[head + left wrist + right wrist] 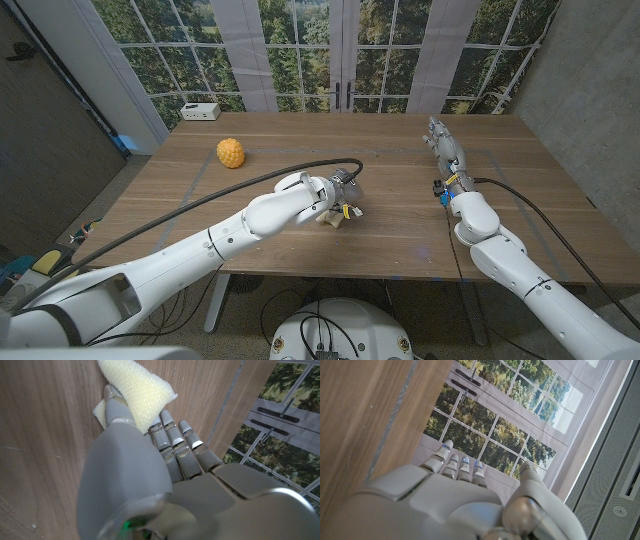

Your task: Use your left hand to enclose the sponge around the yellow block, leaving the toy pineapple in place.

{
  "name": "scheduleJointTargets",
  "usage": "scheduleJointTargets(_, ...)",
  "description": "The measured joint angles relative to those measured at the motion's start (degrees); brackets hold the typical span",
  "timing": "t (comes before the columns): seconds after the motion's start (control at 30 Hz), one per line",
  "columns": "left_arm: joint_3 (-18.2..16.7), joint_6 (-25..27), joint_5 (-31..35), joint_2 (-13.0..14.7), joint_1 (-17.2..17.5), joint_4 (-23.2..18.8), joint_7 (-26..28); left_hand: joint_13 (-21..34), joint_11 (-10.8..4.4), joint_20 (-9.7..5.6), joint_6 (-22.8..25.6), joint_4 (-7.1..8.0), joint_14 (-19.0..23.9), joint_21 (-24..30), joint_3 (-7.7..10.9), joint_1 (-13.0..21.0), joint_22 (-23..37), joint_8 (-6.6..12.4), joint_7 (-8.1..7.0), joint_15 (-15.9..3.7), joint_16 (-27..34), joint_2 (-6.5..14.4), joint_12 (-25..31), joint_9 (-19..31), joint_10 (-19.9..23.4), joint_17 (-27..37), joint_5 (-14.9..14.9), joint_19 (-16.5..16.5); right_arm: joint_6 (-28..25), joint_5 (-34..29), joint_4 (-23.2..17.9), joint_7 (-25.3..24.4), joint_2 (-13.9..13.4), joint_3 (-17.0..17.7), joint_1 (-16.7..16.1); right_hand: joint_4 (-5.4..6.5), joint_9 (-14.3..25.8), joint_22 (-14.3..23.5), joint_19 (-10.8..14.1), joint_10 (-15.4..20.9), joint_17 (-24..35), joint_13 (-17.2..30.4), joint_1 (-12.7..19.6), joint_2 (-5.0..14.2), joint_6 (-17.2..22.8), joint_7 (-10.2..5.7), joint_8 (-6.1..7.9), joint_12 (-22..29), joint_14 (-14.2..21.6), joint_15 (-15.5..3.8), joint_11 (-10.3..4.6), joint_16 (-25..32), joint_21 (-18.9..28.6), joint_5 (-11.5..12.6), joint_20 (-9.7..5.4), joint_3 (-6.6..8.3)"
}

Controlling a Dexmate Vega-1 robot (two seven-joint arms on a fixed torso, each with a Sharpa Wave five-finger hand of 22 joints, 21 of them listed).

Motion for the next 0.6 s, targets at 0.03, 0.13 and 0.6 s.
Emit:
scheduleJointTargets(0.03, -0.73, 1.1, 0.28, 0.16, 0.72, -0.09, 1.61, 0.1, 0.0, 0.0, 0.0, 0.0, 0.0, 0.0, 0.0, 0.0, 0.0, 0.01, 0.0, 0.0, 0.0, 0.0, 0.0, 0.0, 0.0, 0.0, -0.3, 0.0, -0.03, -0.02, -0.03, 0.0, 0.0, -0.06, 0.14, 0.0, 0.0, 0.0, 0.0, 0.0, 0.0, 0.0, 0.0, 0.0, 0.0, 0.0, 0.0, 0.0, 0.0, 0.0, 0.0, 0.0, 0.0, 0.0, 0.0, 0.0)
scheduleJointTargets(0.13, -2.29, 2.28, 0.42, 0.47, 2.26, -0.25, 3.38, 0.15, -0.24, -0.21, 0.0, 0.0, 0.21, 0.0, 0.0, 0.0, 0.0, 0.36, -0.01, -0.2, 0.0, 0.0, -0.01, 0.0, 0.24, 0.25, -0.5, 0.22, -0.3, -0.15, -0.05, 0.0, 0.0, -0.17, 0.34, 0.0, 0.0, 0.0, 0.0, 0.0, 0.0, 0.0, 0.0, 0.0, 0.0, 0.0, 0.0, 0.0, 0.0, 0.0, 0.0, 0.0, 0.0, 0.0, 0.0, 0.0)
scheduleJointTargets(0.6, -10.15, 11.77, -6.34, 1.04, 9.03, 0.1, 20.71, 0.17, -0.54, -0.17, -0.13, -1.05, 0.82, 0.45, 2.93, 0.23, -0.01, 0.63, -0.35, -0.39, 0.39, -0.23, 0.17, 0.02, 0.09, 0.25, -1.6, 0.43, -1.37, -0.79, 0.44, 0.38, 0.2, -1.19, 2.36, 0.0, 0.0, 0.0, 0.0, -0.01, 0.01, 0.0, 0.0, 0.0, 0.0, 0.01, 0.0, 0.0, 0.0, 0.0, 0.0, 0.0, 0.0, 0.0, 0.0, 0.0)
